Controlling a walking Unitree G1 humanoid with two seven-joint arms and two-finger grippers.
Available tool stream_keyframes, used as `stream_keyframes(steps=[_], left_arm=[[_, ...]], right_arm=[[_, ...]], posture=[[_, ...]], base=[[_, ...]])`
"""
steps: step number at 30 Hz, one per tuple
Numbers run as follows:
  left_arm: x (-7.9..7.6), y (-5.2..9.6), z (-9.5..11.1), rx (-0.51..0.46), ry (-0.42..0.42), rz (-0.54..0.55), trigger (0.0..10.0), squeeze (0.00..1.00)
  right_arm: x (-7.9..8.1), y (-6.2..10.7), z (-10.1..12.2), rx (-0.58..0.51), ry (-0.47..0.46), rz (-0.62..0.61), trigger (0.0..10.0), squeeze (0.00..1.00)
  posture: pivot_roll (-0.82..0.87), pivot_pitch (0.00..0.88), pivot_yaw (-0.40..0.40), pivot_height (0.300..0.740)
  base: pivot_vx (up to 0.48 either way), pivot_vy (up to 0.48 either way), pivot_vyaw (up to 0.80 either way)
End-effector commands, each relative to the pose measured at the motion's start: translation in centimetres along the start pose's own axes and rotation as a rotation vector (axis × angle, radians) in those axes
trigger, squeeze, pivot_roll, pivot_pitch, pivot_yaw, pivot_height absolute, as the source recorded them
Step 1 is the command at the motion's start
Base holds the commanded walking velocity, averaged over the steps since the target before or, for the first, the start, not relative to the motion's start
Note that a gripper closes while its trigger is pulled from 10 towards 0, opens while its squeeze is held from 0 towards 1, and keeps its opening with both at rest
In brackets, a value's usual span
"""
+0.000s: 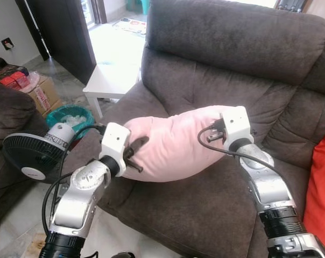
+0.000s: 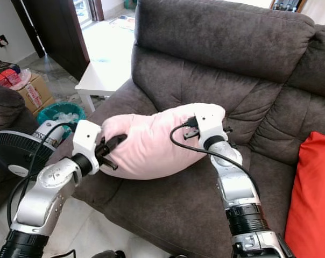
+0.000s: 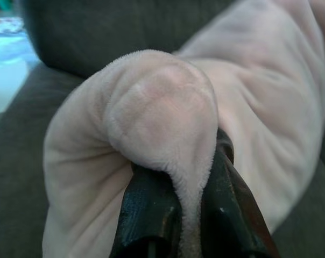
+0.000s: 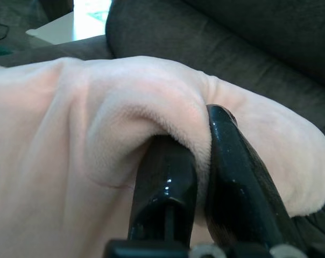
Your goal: Move the pillow to the sofa from floor
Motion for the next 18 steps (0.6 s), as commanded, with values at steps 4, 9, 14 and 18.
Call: stream_keyframes(steps=[4,9,14,18], left_arm=[[-3.7,-0.2,1.4,-0.042,-0.012,-0.182,10.0,0.0],[-4.2,-0.1,2.3,-0.079,0.013,-0.229,10.0,0.0],[-4.1,0.3,1.6,-0.042,-0.006,-0.231,10.0,0.0],[-3.3,0.8,0.3,0.011,-0.035,-0.202,10.0,0.0]], right_arm=[[0.5,-0.5,1.8,-0.055,-0.004,-0.002,10.0,0.0],[0.5,-0.5,1.7,-0.051,-0.001,-0.003,10.0,0.0],[0.8,-0.5,1.7,-0.05,-0.003,0.012,10.0,0.0],[1.1,-0.5,1.5,-0.045,-0.002,0.025,10.0,0.0]], posture=[[0.15,0.083,-0.042,0.74],[0.15,0.082,-0.042,0.74],[0.15,0.085,-0.042,0.74],[0.15,0.083,-0.044,0.74]], base=[[0.0,0.0,0.0],[0.0,0.0,0.0],[0.0,0.0,0.0],[0.0,0.0,0.0]])
Point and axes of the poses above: a point about 5 cm out from each wrist's last joint towards the gripper, its own y axis pointing back from the gripper into the wrist, its own z axis along the axis of the wrist's last joint, x = y × z, the point moved 5 cm from there along -y, pointing out of the wrist towards the gripper, and after that the axes turned 11 degrees about -y, right-handed, at the moved point
